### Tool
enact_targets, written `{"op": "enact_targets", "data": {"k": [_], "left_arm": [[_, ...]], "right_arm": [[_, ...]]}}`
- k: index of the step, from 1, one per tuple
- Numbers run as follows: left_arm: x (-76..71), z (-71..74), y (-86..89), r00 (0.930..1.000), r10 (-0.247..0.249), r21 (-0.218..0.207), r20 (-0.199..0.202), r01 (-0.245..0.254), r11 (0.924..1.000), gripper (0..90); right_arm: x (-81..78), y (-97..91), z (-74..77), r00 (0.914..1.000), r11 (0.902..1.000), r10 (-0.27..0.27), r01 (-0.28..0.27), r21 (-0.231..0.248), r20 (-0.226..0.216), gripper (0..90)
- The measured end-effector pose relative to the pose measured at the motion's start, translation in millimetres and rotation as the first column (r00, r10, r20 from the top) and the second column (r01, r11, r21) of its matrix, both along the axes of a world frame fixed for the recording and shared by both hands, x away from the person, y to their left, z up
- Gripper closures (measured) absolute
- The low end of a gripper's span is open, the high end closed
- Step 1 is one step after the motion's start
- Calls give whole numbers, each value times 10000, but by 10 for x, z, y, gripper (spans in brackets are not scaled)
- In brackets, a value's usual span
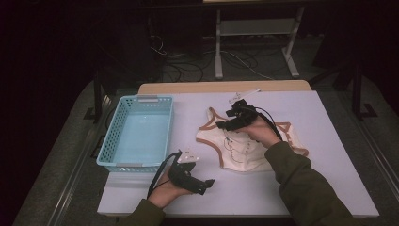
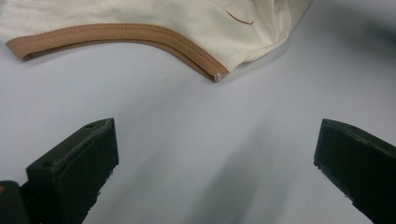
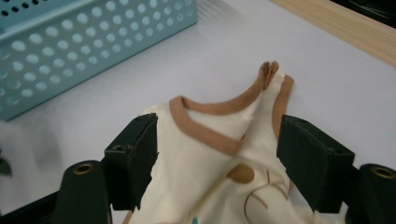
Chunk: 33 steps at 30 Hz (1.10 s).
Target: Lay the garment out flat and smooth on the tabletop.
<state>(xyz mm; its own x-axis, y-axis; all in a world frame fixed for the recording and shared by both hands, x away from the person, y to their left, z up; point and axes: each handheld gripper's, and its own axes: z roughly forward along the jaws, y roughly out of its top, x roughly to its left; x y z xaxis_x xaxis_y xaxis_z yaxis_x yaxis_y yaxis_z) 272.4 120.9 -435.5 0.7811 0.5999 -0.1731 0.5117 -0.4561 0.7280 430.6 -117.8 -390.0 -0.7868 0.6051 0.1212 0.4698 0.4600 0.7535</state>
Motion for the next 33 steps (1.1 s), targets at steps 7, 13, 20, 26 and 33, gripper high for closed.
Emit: {"op": "enact_targets", "data": {"k": [7, 13, 20, 26, 33], "left_arm": [[0, -6, -4, 10000, -10, 22, -19, 10, 10000, 0], [1, -7, -4, 10000, 6, 35, -15, -6, 10000, 0], [1, 1, 7, 10000, -4, 33, 5, 4, 10000, 0], [0, 2, 7, 10000, 21, 9, 10, -21, 10000, 0], [-3, -2, -5, 10000, 96, -56, 17, -96, 9999, 0]], "right_arm": [[-217, -173, 25, 9998, 9998, 115, -117, 169, 130, 276], [-382, -290, -5, 9996, 9998, 211, -210, -19, 212, 271], [-517, -446, -41, 9994, 9995, 278, -274, -172, 226, 268], [-645, -588, -34, 9995, 9995, 239, -235, -208, 212, 264], [-771, -744, -65, 9997, 9994, 233, -231, -248, 115, 264]]}}
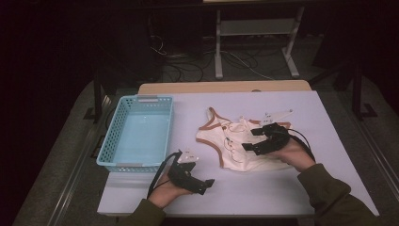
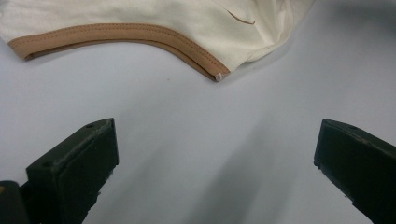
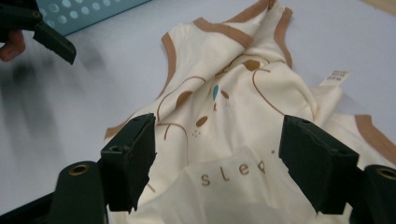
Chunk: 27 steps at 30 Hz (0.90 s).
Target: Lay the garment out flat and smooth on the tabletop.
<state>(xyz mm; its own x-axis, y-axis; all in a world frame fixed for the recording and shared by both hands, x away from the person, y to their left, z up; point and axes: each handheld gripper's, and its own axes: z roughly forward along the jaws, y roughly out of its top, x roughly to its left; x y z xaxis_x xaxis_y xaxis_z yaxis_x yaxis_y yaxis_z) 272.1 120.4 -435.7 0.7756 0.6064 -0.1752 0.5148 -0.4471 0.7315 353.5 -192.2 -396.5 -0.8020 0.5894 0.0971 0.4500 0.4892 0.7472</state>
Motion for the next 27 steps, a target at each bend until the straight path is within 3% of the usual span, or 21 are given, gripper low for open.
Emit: {"op": "enact_targets", "data": {"k": [20, 27], "left_arm": [[-2, 2, 3, 10000, -63, 90, 17, 63, 9999, 0], [-2, 2, 1, 10000, -58, 113, 10, 57, 9999, 0]], "right_arm": [[-334, -247, -199, 9982, 9987, 169, -196, -461, -569, 260], [-362, -234, -318, 9966, 9940, 362, -435, -1000, -743, 247]]}}
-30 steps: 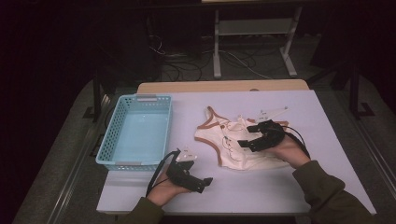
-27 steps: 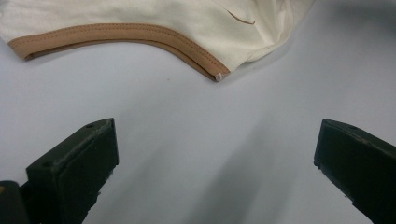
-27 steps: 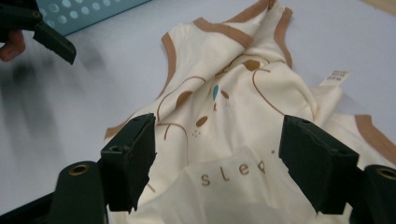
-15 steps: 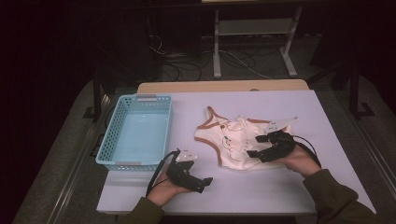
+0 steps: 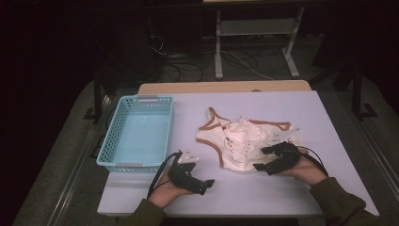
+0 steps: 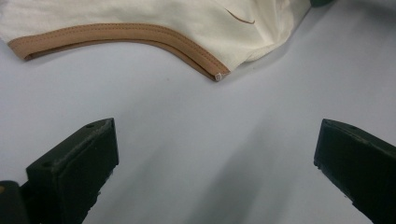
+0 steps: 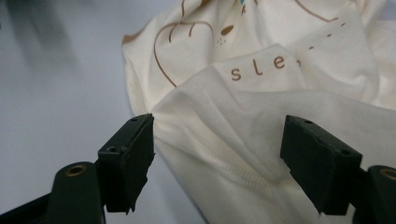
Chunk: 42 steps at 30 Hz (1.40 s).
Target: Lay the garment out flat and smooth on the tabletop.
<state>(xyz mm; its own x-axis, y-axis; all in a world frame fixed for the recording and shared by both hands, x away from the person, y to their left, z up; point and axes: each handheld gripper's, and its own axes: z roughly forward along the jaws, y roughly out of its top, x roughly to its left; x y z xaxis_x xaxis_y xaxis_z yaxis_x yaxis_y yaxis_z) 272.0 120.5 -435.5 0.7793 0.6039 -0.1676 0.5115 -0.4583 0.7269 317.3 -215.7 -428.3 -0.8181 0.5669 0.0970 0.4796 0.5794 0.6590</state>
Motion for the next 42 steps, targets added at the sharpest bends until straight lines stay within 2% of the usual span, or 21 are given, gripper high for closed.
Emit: {"op": "enact_targets", "data": {"k": [5, 13, 18, 24, 34, 37, 42], "left_arm": [[1, 1, 4, 10000, -25, 32, 15, 25, 10000, 0], [0, -2, -1, 10000, -2, 8, 9, 2, 10000, 0], [-1, -3, -2, 10000, 1, 8, 5, -1, 10000, 0], [-1, -5, -5, 10000, 12, 13, -8, -12, 10000, 0], [1, -7, -6, 10000, 2, 20, 11, -2, 10000, 0], [2, -6, -5, 10000, 19, 15, -2, -19, 10000, 0], [2, -6, -5, 10000, 30, -3, 1, -30, 10000, 0]], "right_arm": [[3, 45, -70, 9999, 9991, 87, -91, -407, -88, 241], [-18, 95, -145, 9995, 9935, 313, -304, -1097, 66, 249], [-31, 105, -149, 9994, 9925, 265, -235, -1201, 234, 289], [-17, 67, -132, 9996, 9940, 60, -29, -1097, 281, 465], [7, 45, -111, 9991, 9928, 51, 0, -1197, 419, 777], [23, 35, -110, 9993, 9934, 134, -94, -1143, 348, 829], [29, 41, -106, 9993, 9932, 175, -137, -1155, 320, 859]]}}
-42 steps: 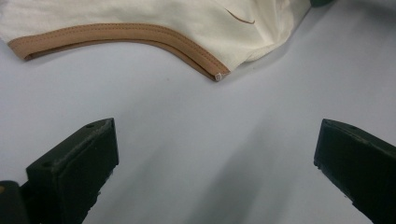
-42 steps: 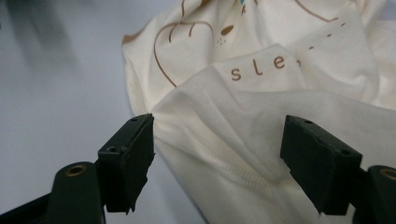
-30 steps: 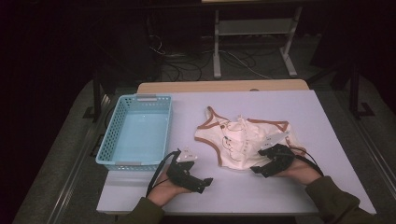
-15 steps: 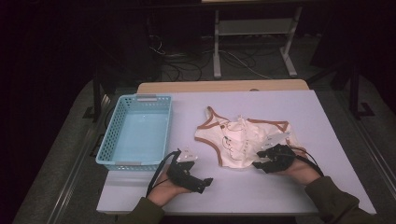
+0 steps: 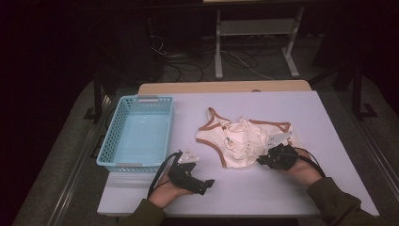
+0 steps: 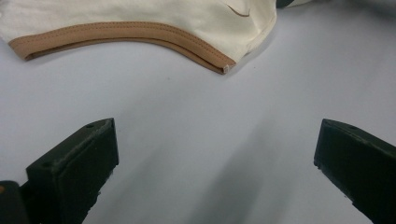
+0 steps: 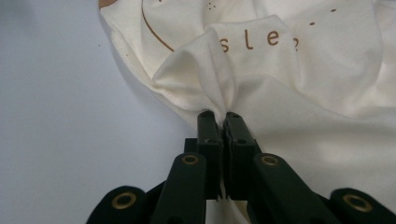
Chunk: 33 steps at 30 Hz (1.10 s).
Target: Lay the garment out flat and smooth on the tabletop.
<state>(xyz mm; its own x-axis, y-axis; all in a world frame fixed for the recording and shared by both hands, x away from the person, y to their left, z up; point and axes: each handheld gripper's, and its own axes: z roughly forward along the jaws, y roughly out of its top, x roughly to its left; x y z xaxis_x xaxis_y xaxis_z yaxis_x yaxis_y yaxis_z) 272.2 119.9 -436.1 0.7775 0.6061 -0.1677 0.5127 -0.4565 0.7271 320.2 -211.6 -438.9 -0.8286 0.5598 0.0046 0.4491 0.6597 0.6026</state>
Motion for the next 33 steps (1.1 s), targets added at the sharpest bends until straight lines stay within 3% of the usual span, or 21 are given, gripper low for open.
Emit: {"op": "enact_targets", "data": {"k": [15, 33], "left_arm": [[-1, -2, -5, 10000, 70, -88, 7, -70, 9999, 0], [-4, 0, -8, 10000, 21, -94, 13, -21, 10000, 0]], "right_arm": [[4, 15, 42, 9975, 9959, 512, -473, 775, -497, 858], [-62, 325, 94, 9867, 9829, 1439, -1336, 1267, -759, 857]]}}
